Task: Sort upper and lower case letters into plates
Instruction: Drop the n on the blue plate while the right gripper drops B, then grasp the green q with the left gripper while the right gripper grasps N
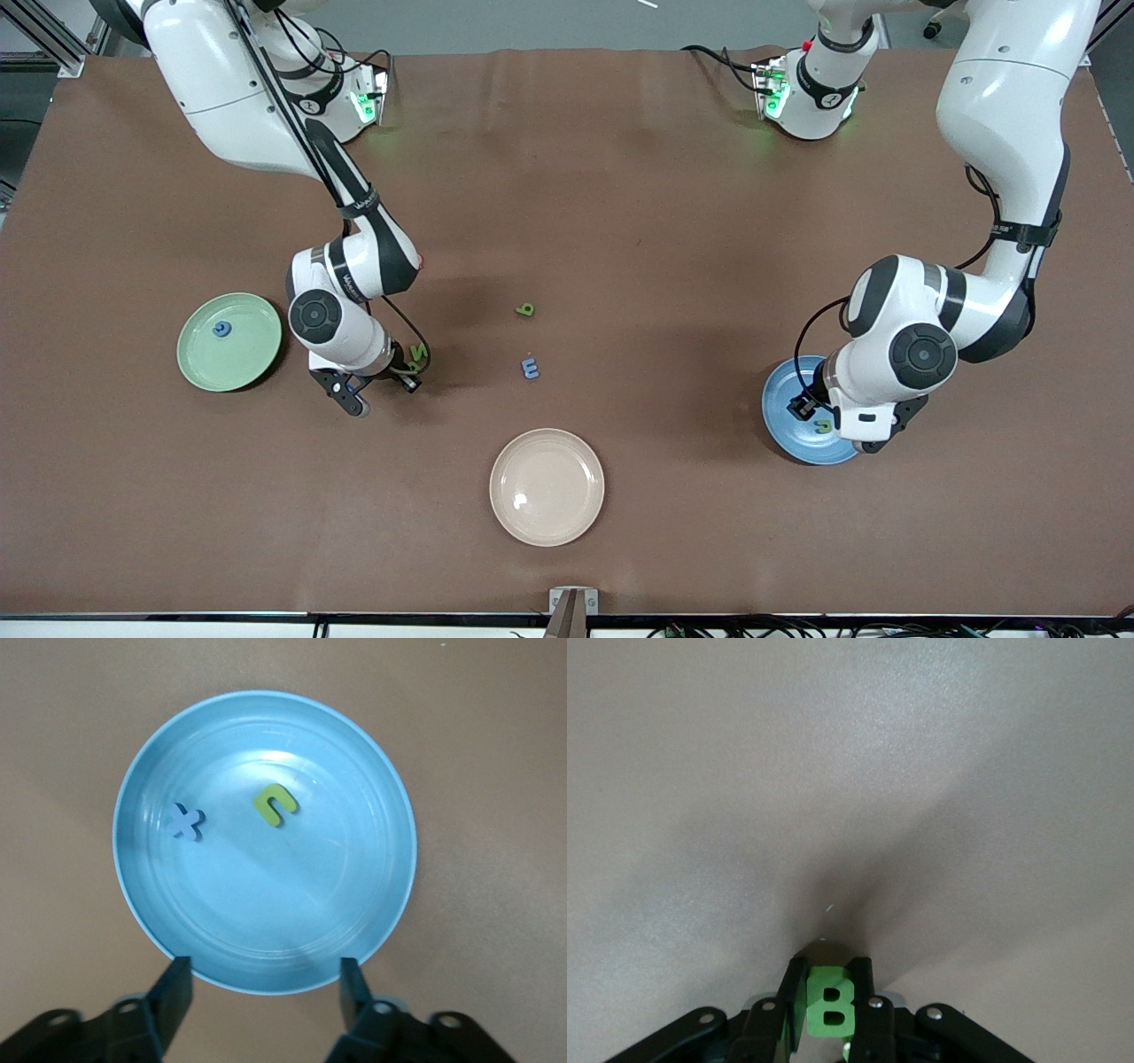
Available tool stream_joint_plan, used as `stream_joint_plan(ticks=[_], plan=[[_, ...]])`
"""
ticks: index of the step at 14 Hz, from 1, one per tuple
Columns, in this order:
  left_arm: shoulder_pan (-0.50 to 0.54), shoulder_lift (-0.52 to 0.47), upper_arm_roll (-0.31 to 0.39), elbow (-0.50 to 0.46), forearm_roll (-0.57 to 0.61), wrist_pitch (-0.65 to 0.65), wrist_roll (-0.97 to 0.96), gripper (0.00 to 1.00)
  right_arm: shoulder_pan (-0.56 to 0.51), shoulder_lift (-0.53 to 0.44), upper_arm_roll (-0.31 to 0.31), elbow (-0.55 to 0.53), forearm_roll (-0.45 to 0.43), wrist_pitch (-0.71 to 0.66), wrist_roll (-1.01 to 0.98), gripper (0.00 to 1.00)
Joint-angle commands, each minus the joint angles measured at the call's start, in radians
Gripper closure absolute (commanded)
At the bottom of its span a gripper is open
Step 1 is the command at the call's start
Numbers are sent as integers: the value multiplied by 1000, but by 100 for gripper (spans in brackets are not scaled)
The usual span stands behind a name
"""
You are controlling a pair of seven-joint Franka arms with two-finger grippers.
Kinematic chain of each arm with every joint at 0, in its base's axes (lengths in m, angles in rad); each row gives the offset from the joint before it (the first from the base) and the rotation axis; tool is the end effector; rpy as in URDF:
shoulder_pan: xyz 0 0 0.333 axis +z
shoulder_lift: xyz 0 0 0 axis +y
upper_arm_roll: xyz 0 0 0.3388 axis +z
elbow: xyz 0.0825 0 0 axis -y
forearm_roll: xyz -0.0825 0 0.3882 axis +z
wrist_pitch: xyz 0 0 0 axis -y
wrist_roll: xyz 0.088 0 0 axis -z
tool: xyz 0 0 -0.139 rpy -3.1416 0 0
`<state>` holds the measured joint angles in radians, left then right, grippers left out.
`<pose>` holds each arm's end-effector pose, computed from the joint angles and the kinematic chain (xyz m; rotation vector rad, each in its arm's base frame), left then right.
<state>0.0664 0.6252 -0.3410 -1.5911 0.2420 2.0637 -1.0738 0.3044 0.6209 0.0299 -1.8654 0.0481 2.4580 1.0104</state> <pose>0.6797 -0.1423 0.2598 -2.8682 -1.0810 0.1273 0.6142 0.2136 0.1618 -2.9215 1.0983 0.0805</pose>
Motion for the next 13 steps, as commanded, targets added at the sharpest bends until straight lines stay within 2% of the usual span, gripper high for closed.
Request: stream_joint_plan(ticks=[1,4,7,9,11,13], plan=[[-32,-1,-9,8,11,-4,-46,0,-13,-53,-7,8,4,-147,-91,95],[-134,8,-10,8,6,-2,-144,0,-100,-136,-7,-18,4,-203,-279,95],[-247,19,-10,10,9,48,-173,0,-200,-208,-7,-87,4,-197,-503,95],[-341,24,-7,10,5,75,-190,5,-269,-234,-7,-129,4,-182,-655,95],[-388,54,-4,32,3,111,-327,10,-345,-240,-7,-153,4,-174,-833,95],[-477,111,-3,97,5,121,-533,12,-407,-239,-7,-167,4,-166,-955,95]])
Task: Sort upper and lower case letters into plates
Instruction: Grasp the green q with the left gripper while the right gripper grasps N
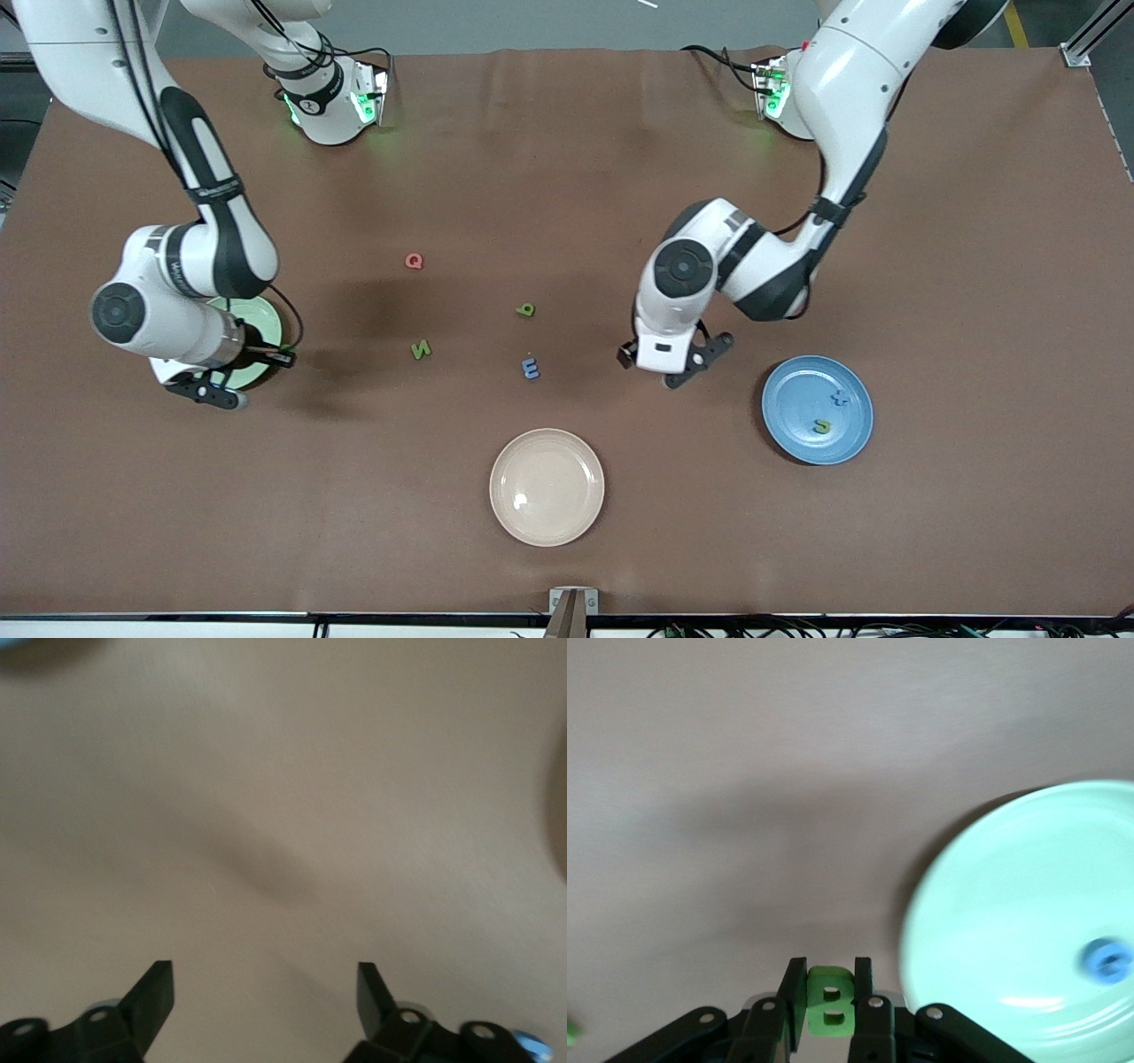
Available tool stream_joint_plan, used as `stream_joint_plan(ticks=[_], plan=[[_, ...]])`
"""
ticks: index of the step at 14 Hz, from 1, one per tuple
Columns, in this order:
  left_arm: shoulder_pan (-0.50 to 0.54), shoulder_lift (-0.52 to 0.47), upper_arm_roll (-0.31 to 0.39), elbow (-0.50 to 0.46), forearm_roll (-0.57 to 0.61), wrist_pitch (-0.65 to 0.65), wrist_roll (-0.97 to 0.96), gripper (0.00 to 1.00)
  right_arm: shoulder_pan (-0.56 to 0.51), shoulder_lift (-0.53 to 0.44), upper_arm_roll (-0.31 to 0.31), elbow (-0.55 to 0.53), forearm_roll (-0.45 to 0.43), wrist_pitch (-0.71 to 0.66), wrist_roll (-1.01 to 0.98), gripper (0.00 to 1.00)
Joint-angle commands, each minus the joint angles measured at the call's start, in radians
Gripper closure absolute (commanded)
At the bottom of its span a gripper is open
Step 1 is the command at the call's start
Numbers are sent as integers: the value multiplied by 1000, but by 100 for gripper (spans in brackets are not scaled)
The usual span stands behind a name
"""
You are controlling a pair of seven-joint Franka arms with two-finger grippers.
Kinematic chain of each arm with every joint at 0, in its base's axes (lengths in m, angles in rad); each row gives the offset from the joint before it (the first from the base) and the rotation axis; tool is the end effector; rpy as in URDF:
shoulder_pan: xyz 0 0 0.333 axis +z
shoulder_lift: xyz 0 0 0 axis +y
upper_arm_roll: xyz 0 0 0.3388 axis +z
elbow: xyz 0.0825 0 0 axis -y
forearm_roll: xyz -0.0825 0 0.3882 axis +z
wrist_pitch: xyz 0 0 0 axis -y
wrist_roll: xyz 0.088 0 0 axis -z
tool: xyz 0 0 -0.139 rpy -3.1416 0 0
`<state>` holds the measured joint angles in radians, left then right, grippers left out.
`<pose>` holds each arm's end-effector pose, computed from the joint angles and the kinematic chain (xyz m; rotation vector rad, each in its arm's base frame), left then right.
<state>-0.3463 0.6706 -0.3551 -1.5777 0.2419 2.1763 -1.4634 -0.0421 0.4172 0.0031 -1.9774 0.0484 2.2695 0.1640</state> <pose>0.5730 -0.4215 0.2454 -2.9462 -1.0576 0.0485 0.6066 -0.0213 0.2317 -3.0852 0.3668 0.1977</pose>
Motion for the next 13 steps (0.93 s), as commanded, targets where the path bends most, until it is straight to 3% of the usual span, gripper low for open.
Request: stream_joint_plan(ticks=[1,3,5,6,11,13], plan=[[-95,96,13,120,5,10,-247,15,-86,-35,20,-70,4,45,-171,95],[-137,135,13,157,4,16,-378,18,-133,-35,20,-125,4,135,-266,95],[-180,168,13,179,2,60,-503,31,-163,-29,20,-191,4,266,-310,93],[-197,179,13,183,2,78,-568,31,-173,-26,20,-216,4,307,-331,93],[-258,224,15,209,2,146,-707,31,-183,-25,20,-233,5,315,-340,84],[-270,240,13,220,2,172,-735,32,-182,-23,21,-233,5,314,-339,74]])
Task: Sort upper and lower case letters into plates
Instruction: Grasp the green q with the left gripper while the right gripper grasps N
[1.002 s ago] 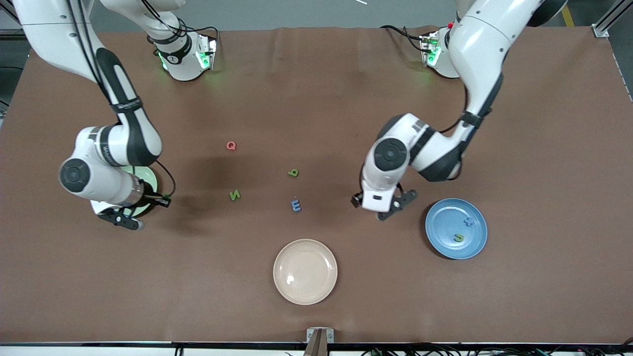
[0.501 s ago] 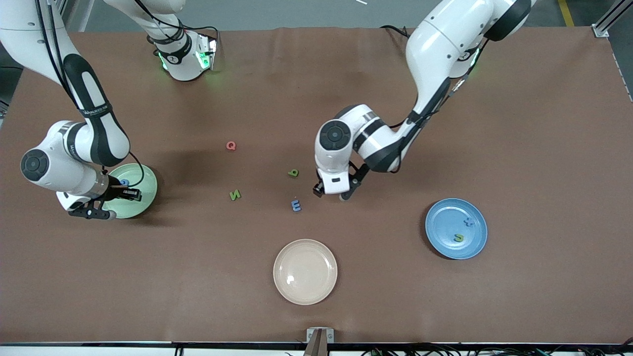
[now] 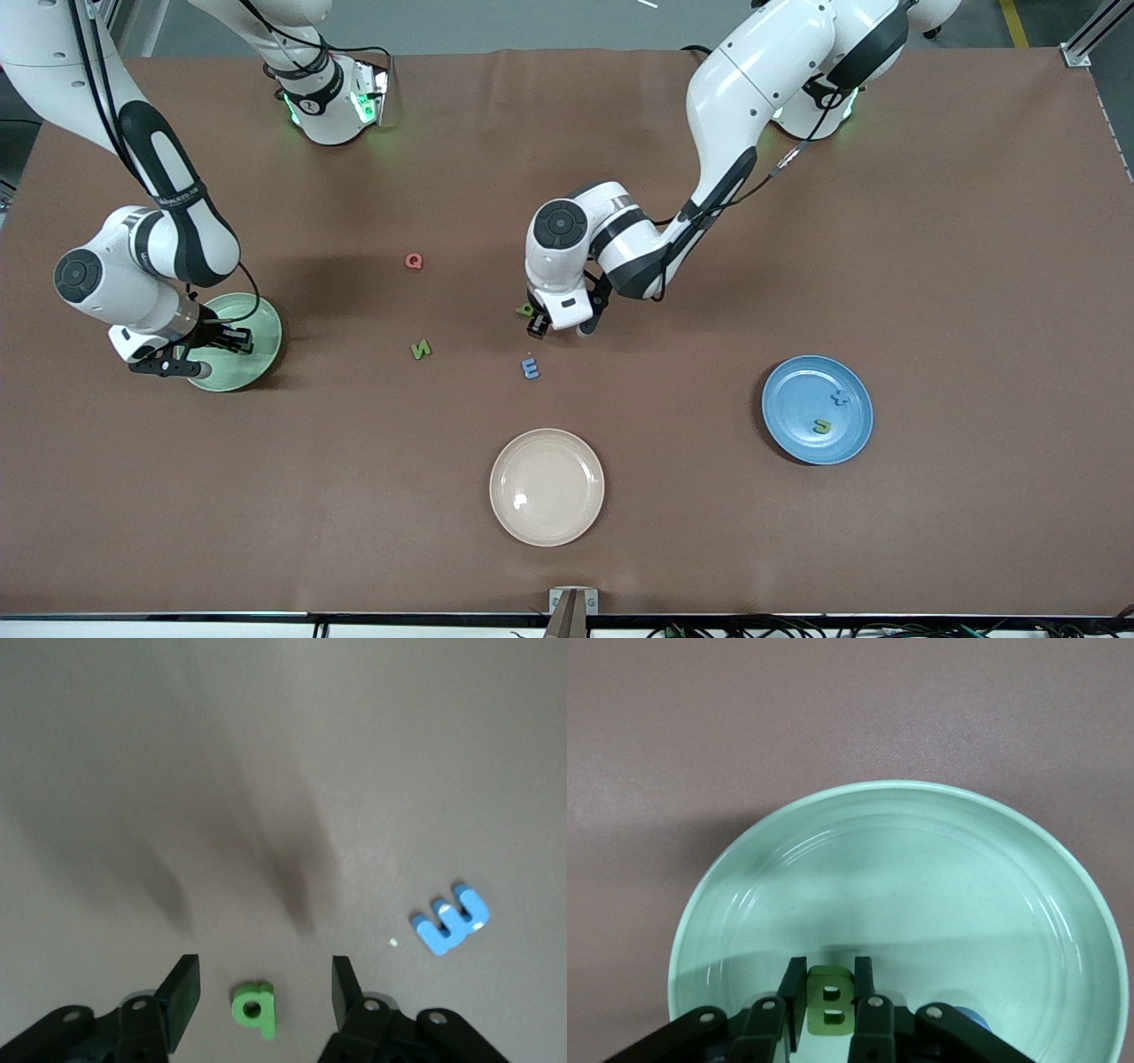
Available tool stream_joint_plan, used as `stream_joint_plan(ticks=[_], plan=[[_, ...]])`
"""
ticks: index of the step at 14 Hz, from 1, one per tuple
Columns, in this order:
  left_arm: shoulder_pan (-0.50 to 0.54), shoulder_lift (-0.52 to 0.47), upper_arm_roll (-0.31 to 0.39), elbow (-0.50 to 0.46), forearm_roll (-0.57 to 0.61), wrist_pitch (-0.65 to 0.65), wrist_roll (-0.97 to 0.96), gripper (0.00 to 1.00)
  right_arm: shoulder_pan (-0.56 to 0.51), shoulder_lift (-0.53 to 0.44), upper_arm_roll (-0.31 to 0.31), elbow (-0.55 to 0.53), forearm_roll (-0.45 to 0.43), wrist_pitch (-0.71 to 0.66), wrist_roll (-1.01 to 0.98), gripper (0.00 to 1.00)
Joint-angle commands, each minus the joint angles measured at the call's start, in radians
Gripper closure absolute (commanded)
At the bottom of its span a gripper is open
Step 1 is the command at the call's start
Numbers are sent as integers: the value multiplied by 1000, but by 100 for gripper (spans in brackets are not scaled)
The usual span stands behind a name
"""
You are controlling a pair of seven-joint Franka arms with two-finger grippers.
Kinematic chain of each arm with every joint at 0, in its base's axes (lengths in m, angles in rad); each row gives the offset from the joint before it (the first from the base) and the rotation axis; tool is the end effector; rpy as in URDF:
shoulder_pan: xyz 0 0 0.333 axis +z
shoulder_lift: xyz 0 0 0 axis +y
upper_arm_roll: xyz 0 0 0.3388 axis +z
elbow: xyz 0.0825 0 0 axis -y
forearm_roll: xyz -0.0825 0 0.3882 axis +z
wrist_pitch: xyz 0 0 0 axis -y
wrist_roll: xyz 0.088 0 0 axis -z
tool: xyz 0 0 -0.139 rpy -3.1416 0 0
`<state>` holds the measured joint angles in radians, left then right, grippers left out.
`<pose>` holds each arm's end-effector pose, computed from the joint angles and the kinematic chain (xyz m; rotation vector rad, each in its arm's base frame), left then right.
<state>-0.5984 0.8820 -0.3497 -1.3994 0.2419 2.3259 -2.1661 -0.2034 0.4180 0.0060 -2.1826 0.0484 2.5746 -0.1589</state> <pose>0.4942 -0.5807 0.1861 2.5140 1.7056 -0.1175 0.5569 -0.1113 0.1776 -3.1069 0.1246 0.0321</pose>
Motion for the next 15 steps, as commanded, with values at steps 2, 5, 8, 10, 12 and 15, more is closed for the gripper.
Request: stream_joint_plan(ticks=[2,5,8,10,12,15], plan=[[-37,46,9,51,2,42,-35,33,-14,-27,17,-25,5,-5,-14,41],[-52,61,8,54,0,44,-55,33,-2,-57,23,-10,5,-46,-2,0],[-54,71,8,54,-1,55,-58,37,70,-111,25,50,5,-227,85,0],[-67,78,8,54,-1,55,-58,39,139,-119,25,128,5,-364,159,0],[-67,87,8,57,-1,55,-58,41,215,-117,25,176,5,-410,157,0],[-75,92,8,68,0,58,-54,43,327,-85,26,233,17,-396,147,0]])
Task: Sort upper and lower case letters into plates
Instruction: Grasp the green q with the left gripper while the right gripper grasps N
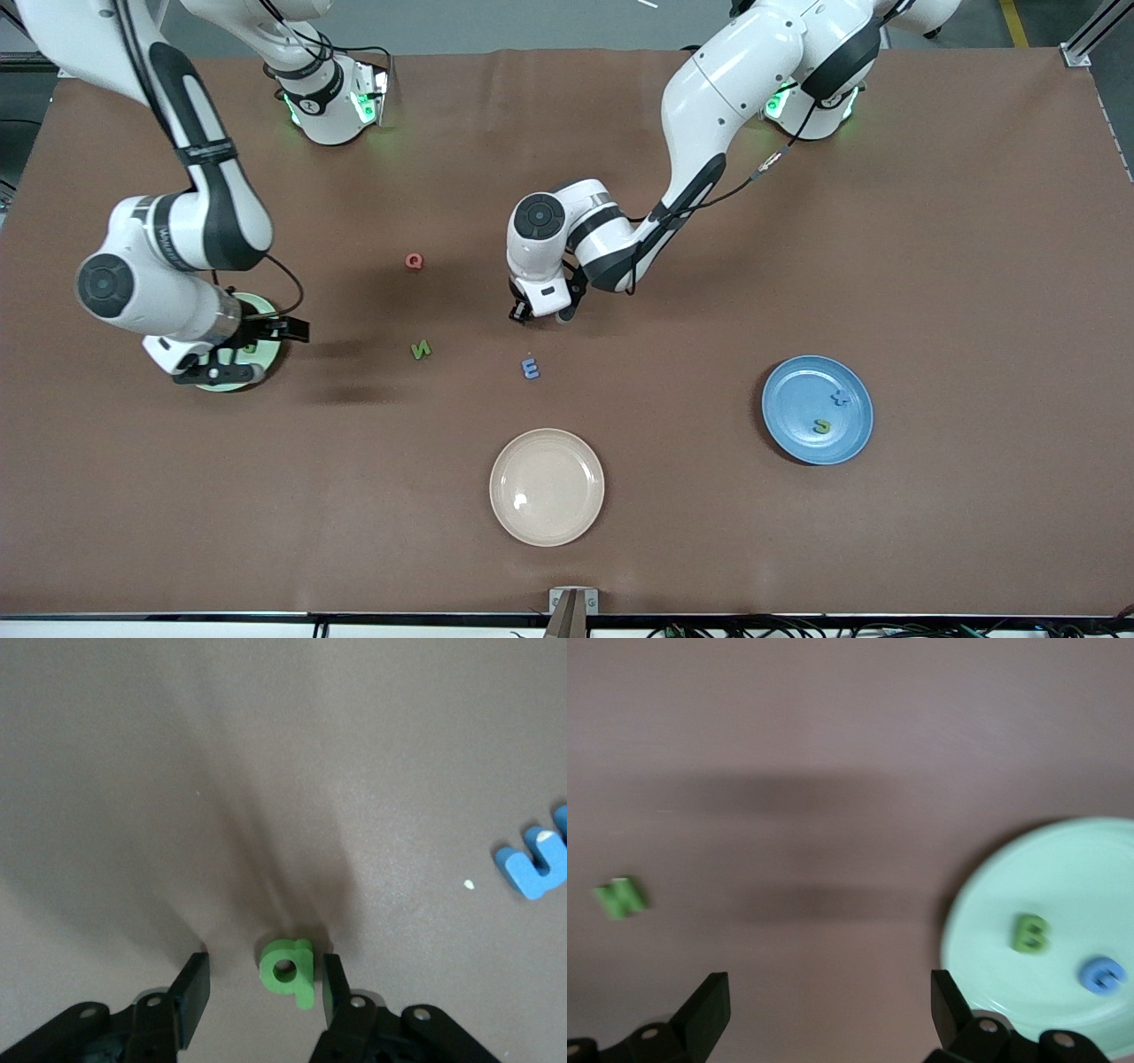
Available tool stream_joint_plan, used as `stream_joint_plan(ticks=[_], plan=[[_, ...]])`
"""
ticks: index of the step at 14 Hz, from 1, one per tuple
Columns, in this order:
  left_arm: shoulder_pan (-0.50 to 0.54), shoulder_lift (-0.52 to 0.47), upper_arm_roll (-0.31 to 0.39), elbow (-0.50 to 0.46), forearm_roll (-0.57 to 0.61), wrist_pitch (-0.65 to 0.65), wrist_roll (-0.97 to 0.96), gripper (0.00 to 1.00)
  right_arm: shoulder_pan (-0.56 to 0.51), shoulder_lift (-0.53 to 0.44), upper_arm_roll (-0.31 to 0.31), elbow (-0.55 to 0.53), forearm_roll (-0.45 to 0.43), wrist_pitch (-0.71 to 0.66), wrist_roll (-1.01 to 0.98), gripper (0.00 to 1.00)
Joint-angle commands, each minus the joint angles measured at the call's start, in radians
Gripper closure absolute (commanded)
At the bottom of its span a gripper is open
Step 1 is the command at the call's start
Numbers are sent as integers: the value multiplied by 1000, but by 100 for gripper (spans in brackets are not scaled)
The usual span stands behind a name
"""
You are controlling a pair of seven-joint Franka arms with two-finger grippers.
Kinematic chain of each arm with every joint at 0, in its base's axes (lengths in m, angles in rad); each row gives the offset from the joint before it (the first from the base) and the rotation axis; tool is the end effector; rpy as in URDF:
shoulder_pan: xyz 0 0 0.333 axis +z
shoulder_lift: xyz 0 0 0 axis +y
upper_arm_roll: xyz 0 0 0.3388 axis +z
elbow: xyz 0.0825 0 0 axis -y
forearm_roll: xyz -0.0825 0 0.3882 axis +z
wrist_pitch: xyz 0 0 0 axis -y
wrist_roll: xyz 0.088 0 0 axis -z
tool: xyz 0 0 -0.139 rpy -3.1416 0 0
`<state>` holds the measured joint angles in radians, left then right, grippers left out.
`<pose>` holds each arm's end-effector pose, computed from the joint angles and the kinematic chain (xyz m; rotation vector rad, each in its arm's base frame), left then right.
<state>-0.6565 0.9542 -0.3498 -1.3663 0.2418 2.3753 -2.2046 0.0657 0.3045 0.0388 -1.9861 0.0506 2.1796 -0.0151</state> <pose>0.4637 -0.6119 0.1521 2.5097 1.6924 -0.1570 0.5952 0.0651 0.2899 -3.0872 -0.1347 0.1749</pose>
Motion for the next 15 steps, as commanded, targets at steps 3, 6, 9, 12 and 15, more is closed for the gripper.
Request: stream_joint_plan(ticks=[3,6,9,12,15], plan=[[-17,26,8,35,1,9,-7,51,161,94,-7,70,6,99,-78,0],[-17,28,9,33,7,9,0,66,226,169,-8,69,6,238,-190,0],[-15,12,12,30,17,5,17,99,264,217,-8,63,5,301,-197,0],[12,-37,15,19,91,-57,23,100,283,243,-8,52,5,322,-195,0],[69,-121,11,3,108,-224,92,100,289,249,-8,17,5,385,-195,4]])
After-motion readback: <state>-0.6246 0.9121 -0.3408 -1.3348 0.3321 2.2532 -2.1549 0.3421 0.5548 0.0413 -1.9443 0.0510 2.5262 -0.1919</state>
